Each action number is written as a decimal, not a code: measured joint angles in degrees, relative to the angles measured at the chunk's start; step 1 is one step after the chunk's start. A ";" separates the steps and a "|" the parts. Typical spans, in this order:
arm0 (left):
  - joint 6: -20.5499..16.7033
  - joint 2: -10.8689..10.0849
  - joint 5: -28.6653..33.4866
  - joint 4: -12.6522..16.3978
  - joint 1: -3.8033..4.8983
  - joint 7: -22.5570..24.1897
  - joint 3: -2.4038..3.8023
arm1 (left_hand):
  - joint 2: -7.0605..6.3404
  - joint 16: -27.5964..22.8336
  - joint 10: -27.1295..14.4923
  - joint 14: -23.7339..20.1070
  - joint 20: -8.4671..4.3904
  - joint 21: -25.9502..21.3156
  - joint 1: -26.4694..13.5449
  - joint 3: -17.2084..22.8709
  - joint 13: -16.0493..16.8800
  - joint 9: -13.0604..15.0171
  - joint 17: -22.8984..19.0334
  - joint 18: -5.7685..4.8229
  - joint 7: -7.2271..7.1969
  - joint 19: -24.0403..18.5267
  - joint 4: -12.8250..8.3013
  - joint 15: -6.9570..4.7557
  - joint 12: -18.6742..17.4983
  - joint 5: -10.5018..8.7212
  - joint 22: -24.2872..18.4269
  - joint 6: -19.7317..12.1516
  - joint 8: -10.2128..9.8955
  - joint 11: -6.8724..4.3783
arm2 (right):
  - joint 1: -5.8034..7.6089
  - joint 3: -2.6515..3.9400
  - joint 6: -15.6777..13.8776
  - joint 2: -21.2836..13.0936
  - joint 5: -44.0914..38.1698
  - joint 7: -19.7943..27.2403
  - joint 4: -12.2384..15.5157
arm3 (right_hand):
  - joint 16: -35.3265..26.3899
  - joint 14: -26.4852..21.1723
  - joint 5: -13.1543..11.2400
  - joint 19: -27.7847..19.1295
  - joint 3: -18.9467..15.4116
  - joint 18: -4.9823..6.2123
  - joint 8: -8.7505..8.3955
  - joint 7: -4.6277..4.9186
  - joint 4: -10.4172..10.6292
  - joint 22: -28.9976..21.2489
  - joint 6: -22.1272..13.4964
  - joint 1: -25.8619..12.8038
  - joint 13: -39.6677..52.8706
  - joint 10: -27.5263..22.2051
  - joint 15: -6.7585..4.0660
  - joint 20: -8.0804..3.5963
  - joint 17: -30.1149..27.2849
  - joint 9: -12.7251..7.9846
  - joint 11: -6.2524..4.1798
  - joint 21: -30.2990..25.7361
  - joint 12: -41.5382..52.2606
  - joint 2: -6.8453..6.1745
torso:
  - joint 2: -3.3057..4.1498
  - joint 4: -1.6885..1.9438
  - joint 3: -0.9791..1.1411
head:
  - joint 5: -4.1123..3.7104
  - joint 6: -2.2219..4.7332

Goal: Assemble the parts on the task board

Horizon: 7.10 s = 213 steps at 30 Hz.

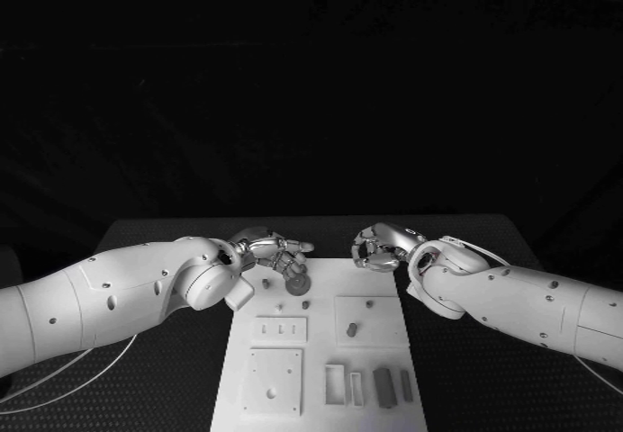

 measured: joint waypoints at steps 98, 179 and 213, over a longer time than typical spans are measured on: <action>1.58 3.51 -1.76 -1.66 -0.02 -6.66 -0.18 | 14.33 -0.72 2.67 -0.63 -0.31 1.11 -0.63 16.24 6.32 4.56 0.76 -0.71 -1.27 -1.77 -10.12 0.00 -0.64 5.00 0.04 3.52 -2.23 -1.42 | 0.57 -0.11 1.66 4.64 2.53 1.17 3.52 | -3.23 -5.49 1.33 -5.57 -10.01 0.12 -8.45 2.44 -0.15 -0.19 -2.46 -3.83 -2.35 -1.74 4.81 2.46 -0.74 -4.33 1.65 -3.16 -4.51 -5.37 | -0.47 0.03 -0.25 | 1.12 -0.49; 7.95 -3.42 -31.31 8.73 -0.65 -26.12 -3.34 | 11.98 37.92 4.47 14.93 -8.72 38.14 -4.71 18.52 38.06 22.11 6.64 0.55 -3.31 21.43 -8.69 -13.40 41.72 10.75 -2.94 6.35 -7.76 -7.33 | 2.23 1.55 -1.20 0.05 30.92 11.30 -9.42 | -3.31 -11.20 12.77 -10.28 -20.81 0.94 -8.15 2.99 -0.07 0.05 -4.24 -7.68 -6.83 -4.58 5.87 5.33 -2.34 -6.94 2.66 -5.12 -5.39 -3.00 | -0.56 0.10 -0.21 | 2.06 -5.08; 8.65 -2.57 -34.16 7.77 -1.53 -26.77 -3.33 | 15.15 38.11 5.02 15.04 -10.23 38.83 -7.89 17.18 36.72 23.65 7.80 0.16 -3.29 23.37 -9.75 -13.42 42.15 17.00 -3.34 6.37 -8.42 -7.86 | 2.23 1.55 -0.86 0.16 30.92 11.21 -9.22 | -3.11 -11.19 13.54 -10.28 -20.80 1.01 -8.15 3.11 -0.07 0.05 -4.36 -7.46 -7.14 -4.58 5.87 5.35 -2.45 -7.15 2.66 -5.12 -5.17 -2.77 | -0.55 0.14 -0.22 | 2.03 -5.55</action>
